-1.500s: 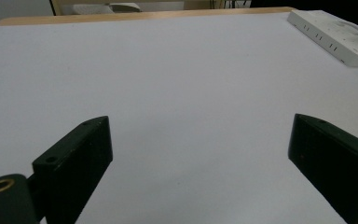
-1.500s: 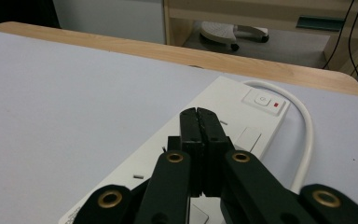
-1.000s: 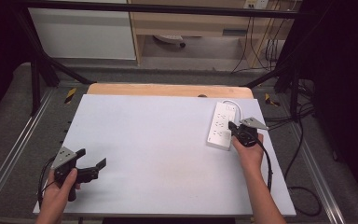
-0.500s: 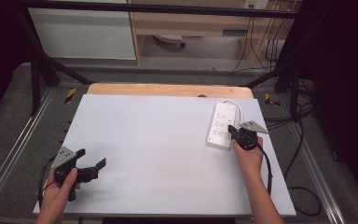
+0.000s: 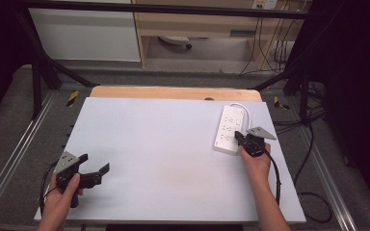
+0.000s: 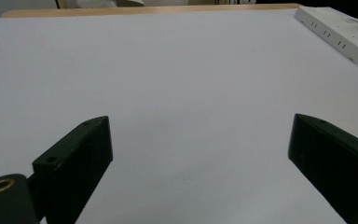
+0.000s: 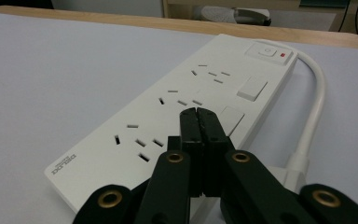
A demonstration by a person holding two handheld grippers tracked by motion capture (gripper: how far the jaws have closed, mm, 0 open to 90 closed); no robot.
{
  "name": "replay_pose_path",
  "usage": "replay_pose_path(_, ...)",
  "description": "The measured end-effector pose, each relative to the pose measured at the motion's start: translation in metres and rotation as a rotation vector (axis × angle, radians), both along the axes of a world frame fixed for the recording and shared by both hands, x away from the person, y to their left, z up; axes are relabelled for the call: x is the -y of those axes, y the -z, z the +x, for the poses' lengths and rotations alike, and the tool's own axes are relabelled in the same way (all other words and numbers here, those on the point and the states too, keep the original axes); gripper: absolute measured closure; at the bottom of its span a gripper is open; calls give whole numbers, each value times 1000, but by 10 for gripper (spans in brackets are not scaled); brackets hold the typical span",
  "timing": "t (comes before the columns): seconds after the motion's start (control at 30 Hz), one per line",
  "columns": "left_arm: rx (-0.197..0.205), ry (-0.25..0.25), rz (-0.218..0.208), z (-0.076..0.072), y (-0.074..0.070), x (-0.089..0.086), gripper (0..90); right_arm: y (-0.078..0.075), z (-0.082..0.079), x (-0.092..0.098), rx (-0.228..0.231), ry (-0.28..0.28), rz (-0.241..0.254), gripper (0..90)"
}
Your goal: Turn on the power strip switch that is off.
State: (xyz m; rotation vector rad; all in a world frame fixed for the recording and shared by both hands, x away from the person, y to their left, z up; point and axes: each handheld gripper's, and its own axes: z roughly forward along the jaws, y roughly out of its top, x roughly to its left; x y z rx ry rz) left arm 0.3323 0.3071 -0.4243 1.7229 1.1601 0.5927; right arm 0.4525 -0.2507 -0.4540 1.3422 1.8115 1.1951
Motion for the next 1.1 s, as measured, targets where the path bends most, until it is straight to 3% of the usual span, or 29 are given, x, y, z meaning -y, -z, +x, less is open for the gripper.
replay_pose_path(1.1, 1, 7, 1, -1, 0, 1, 64, 3, 3, -1, -9, 6, -5, 900)
